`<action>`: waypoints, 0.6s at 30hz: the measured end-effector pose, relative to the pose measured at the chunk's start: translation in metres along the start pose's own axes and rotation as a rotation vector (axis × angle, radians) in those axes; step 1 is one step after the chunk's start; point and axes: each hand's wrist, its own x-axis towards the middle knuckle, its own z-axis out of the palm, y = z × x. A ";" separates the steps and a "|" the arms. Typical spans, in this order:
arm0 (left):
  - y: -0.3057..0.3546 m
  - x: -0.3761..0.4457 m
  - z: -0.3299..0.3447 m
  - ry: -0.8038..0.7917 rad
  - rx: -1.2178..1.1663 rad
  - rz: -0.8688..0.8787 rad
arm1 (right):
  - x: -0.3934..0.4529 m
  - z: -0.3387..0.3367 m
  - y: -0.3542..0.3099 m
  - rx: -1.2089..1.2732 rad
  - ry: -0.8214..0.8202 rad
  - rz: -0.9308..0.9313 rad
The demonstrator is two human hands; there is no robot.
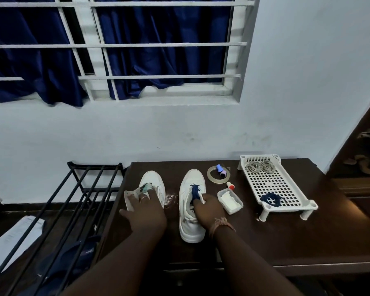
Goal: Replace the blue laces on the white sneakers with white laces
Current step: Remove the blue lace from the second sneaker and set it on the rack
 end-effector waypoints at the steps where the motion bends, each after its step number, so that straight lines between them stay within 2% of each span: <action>1: -0.001 0.002 0.001 0.016 0.023 0.025 | -0.001 -0.001 0.000 0.002 -0.003 0.001; 7: -0.019 0.022 -0.004 0.051 0.082 0.083 | -0.005 -0.004 0.000 0.009 -0.018 -0.021; 11: -0.019 0.025 -0.004 0.057 0.010 0.084 | 0.002 -0.014 -0.004 -0.094 -0.079 -0.046; 15: -0.015 0.024 0.000 0.202 0.008 0.051 | 0.012 -0.022 -0.006 -0.169 -0.056 -0.112; 18: 0.000 0.022 0.001 0.364 -0.058 0.171 | 0.017 -0.019 -0.004 -0.268 -0.045 -0.234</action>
